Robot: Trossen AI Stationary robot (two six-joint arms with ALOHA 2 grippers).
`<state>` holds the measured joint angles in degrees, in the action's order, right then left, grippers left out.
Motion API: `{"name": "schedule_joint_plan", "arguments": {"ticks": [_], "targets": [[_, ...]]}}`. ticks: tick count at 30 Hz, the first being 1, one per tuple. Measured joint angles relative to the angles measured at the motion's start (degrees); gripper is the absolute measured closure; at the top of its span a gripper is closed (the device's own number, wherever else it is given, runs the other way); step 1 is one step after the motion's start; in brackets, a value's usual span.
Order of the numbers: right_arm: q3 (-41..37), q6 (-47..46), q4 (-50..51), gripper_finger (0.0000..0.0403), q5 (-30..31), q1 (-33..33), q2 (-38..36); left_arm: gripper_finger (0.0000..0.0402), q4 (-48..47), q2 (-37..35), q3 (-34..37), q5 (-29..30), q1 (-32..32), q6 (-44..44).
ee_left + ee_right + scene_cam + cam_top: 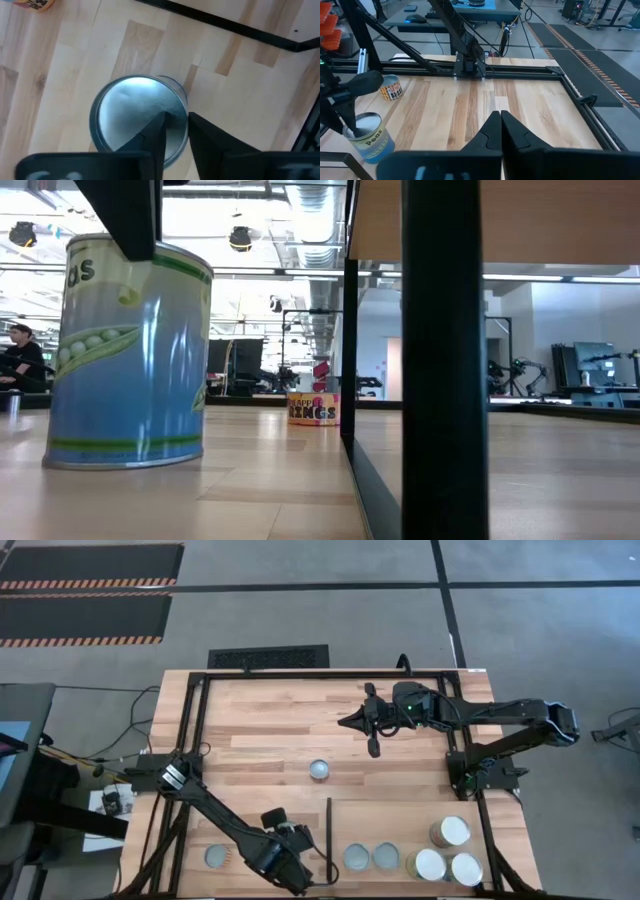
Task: Pick and place cans onto a shelf
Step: Put the canned peas on the shelf
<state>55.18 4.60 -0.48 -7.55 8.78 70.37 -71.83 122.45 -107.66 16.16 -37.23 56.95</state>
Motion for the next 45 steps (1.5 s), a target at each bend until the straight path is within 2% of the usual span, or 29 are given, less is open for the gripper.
{"name": "schedule_joint_plan", "arguments": {"ticks": [4, 8, 14, 18, 23, 28, 32, 36, 39, 42, 45], "targets": [[0.0, 0.0, 0.0, 0.0396, 0.0, 0.0, 0.0, 0.0389, 0.0, 0.0, 0.0, 0.2, 0.0, -1.1], [0.0, 0.0, 0.0, 0.0396, 0.1, 0.0, 0.0, 0.0399, -0.9, 0.2, -0.7, -0.2, -0.1, -1.4], [0.1, 0.0, 0.1, 0.0396, 0.1, 0.0, 0.0, 0.0401, -7.4, -0.1, -4.2, -1.0, -0.2, -0.1], [1.2, -0.1, 0.1, 0.0396, 0.1, 0.0, 0.0, 0.0401, -10.7, -3.1, -4.3, -0.1, -0.2, 0.3], [3.5, -0.3, 0.0, 0.0396, 0.1, 0.0, 0.0, 0.0401, -18.2, -8.6, -4.3, 4.8, -0.2, -0.4], [5.2, -3.4, 0.9, 0.0396, 0.1, 0.0, -0.8, 0.0401, -18.4, -16.9, -2.8, 8.2, 1.7, -4.8], [7.2, -4.3, 8.1, 0.0396, 0.5, -0.2, -2.9, 0.0401, -18.3, -22.8, -3.1, 10.0, 4.9, -11.3], [8.1, -4.8, 18.4, 0.0396, 1.7, -0.2, -7.0, 0.0401, -17.0, -25.9, -5.5, 10.0, 9.5, -22.5], [8.2, -4.3, 26.2, 0.0396, 2.4, 1.2, -10.8, 0.0401, -13.5, -25.9, -8.9, 9.3, 12.8, -32.7], [8.1, -4.6, 31.8, 0.0397, 3.2, 3.4, -13.6, 0.0401, -6.5, -25.8, -11.1, 6.1, 16.1, -42.2], [8.1, -4.6, 33.6, 0.0398, 3.3, 5.5, -16.0, 0.0401, 1.1, -25.6, -11.7, 2.8, 19.1, -48.7]]}}
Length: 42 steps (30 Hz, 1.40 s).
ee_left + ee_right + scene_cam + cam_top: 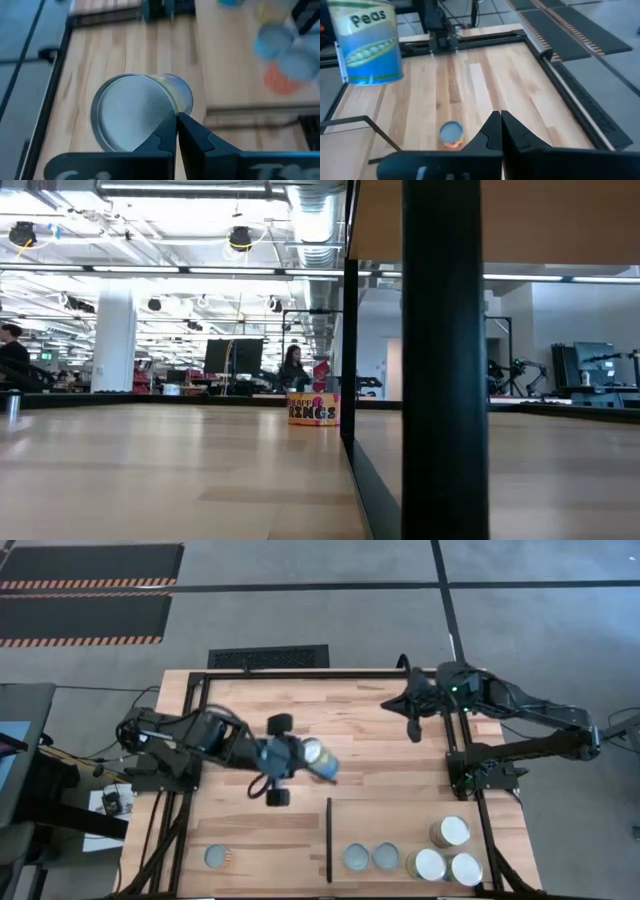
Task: Pick and place cans onto a shelf
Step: Put the canned peas on the shelf
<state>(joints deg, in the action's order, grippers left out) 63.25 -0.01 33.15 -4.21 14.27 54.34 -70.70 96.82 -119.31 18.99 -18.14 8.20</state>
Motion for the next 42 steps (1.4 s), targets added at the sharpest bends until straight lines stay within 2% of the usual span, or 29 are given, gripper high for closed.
{"name": "schedule_joint_plan", "arguments": {"ticks": [7, 17, 35, 42], "targets": [[0.0, 0.0, 0.5, 0.0398, -0.2, 4.2, -2.5, 0.0401, 13.8, 3.1, -0.3, -5.2, 2.4, -6.5], [0.0, -3.8, 6.1, 0.0398, -0.2, 6.8, -2.8, 0.0401, 24.2, 10.5, -0.2, -5.1, -0.2, -3.2], [0.0, -4.5, 5.5, 0.0396, -0.4, 3.2, -2.7, 0.0401, 25.1, 18.2, -0.2, -5.7, -3.5, -2.0], [0.0, -4.5, 5.2, 0.0396, -0.4, 2.1, -2.7, 0.0401, 24.6, 18.7, -0.2, -8.9, -3.1, -1.6]]}}
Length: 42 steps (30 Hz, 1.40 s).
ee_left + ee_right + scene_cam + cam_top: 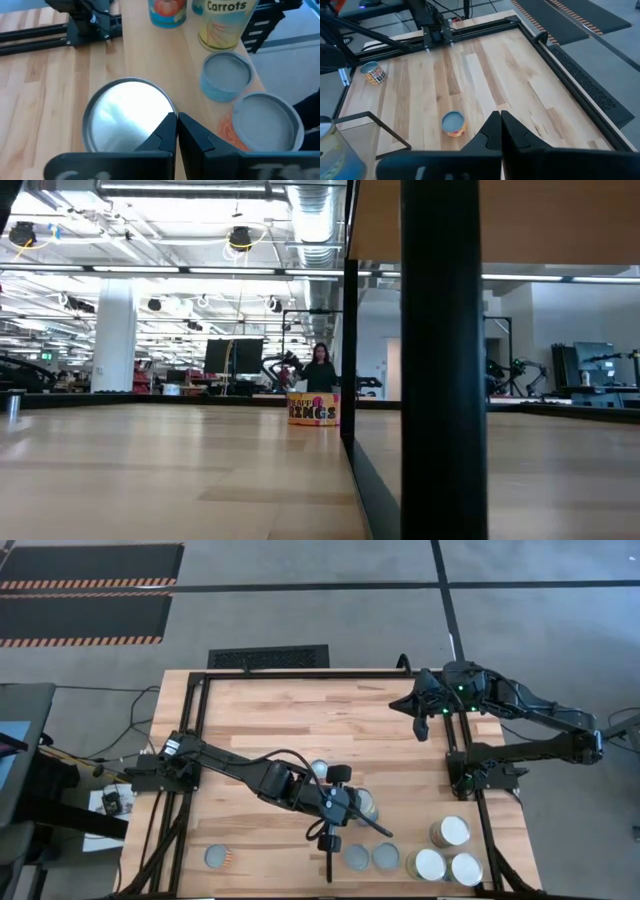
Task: Pick and place cans onto a shelf
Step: Put the canned peas on the shelf
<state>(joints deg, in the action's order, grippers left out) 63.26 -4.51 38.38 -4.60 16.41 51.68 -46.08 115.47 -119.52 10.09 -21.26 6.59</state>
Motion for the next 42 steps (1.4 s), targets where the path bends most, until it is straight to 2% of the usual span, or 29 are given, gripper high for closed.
{"name": "schedule_joint_plan", "arguments": {"ticks": [8, 21, 24, 28, 31, 34, 39, 42], "targets": [[0.0, 0.0, 0.0, 0.0395, 0.0, -0.2, 0.0, 0.0398, 0.2, 0.1, 0.0, -0.7, 0.0, 0.1], [0.0, 0.5, 0.0, 0.0395, 0.0, -0.2, 0.0, 0.0352, 1.7, -0.1, 0.0, -1.0, -0.1, 0.3], [0.0, 0.5, 0.6, 0.0395, -0.5, -0.3, -0.1, 0.0358, 2.6, -2.0, 0.1, 1.6, -0.2, 1.8], [0.0, -1.2, 1.6, 0.0395, -4.0, -1.2, -1.3, 0.0392, 1.6, -5.9, 0.0, 5.1, -1.0, 5.7], [0.0, -5.0, 2.0, 0.0398, -4.4, -5.4, -1.6, 0.0397, 0.1, -7.0, 0.0, 7.3, -2.4, 7.4], [0.0, -9.1, 1.7, 0.0399, -3.5, -12.7, -1.1, 0.0401, -1.4, -7.1, 0.0, 8.5, -3.6, 9.2], [0.1, -15.8, -3.4, 0.04, 4.4, -28.4, 3.2, 0.0401, 0.7, -7.7, 3.5, 9.3, -5.0, 10.2], [2.9, -18.9, -3.9, 0.04, 10.0, -36.2, 7.0, 0.0401, 7.4, -9.9, 10.6, 4.6, -5.3, 9.8]]}}
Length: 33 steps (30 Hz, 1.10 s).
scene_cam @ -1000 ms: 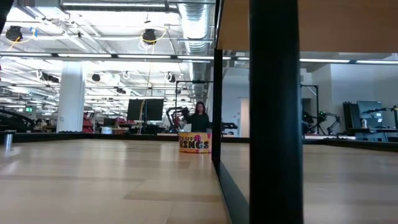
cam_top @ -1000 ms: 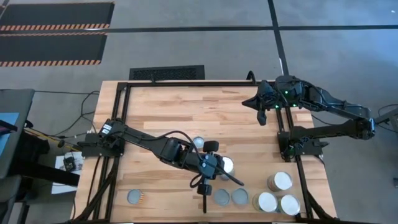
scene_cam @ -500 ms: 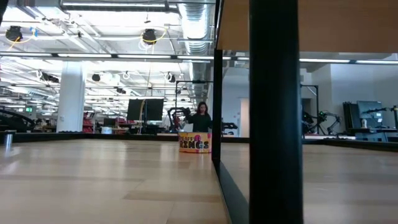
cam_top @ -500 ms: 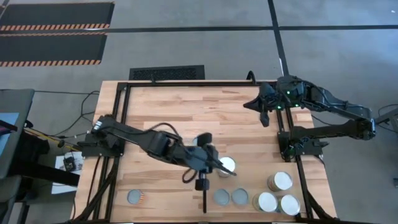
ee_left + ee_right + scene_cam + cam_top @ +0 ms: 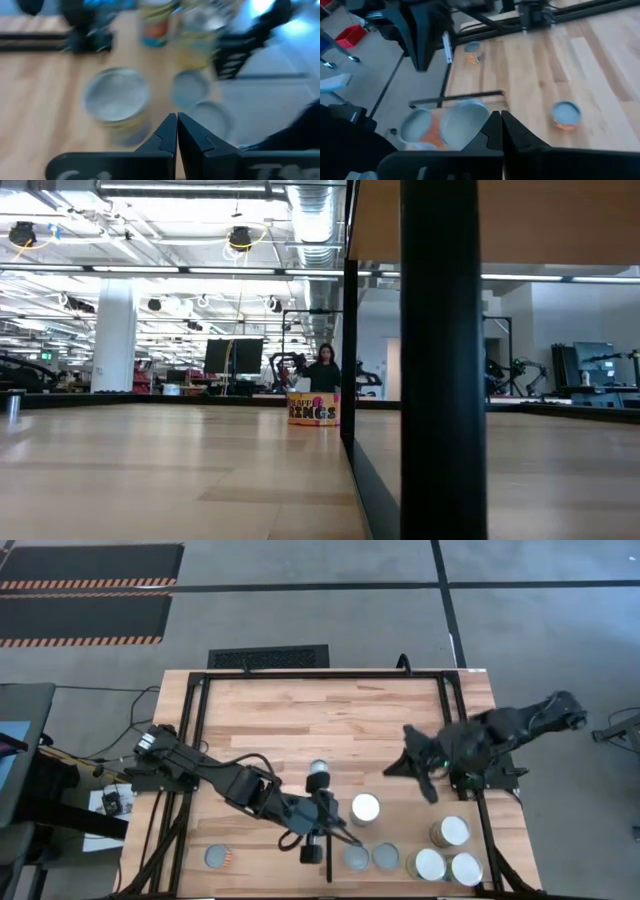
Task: Pick and place cans onto a shelf
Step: Put the canned peas on the shelf
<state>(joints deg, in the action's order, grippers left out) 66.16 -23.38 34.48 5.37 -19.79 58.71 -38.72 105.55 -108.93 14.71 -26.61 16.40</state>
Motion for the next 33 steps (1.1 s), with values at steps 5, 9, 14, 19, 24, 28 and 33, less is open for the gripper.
{"name": "schedule_joint_plan", "arguments": {"ticks": [5, 9, 14, 19, 24, 28, 33], "targets": [[7.4, -3.4, 2.3, 0.04, 6.0, -7.4, 8.5, 0.0401, 19.4, -8.4, 17.3, -6.7, 0.8, -0.7], [14.4, -3.6, 6.8, 0.04, 6.5, -9.4, 16.1, 0.0401, 36.7, -17.2, 32.2, -5.5, 1.0, 0.4], [22.9, -3.1, 16.4, 0.0398, 6.5, -9.4, 25.1, 0.0402, 47.5, -26.6, 46.2, -0.4, 1.2, 3.7], [28.3, -2.1, 22.3, 0.0399, 5.9, -9.4, 30.8, 0.0401, 49.3, -33.0, 53.3, 4.4, 1.2, 4.8], [31.0, -2.9, 26.8, 0.0398, 3.4, -9.0, 33.7, 0.0401, 48.6, -36.7, 56.8, 5.8, 1.2, 4.0], [32.2, -5.1, 30.1, 0.0398, 1.7, -9.0, 34.4, 0.0401, 48.1, -37.8, 58.0, 6.1, 1.2, 3.8], [32.1, -8.9, 31.9, 0.0397, -1.2, -9.6, 33.2, 0.0401, 48.2, -37.9, 58.1, 6.1, 1.2, 3.8]]}}
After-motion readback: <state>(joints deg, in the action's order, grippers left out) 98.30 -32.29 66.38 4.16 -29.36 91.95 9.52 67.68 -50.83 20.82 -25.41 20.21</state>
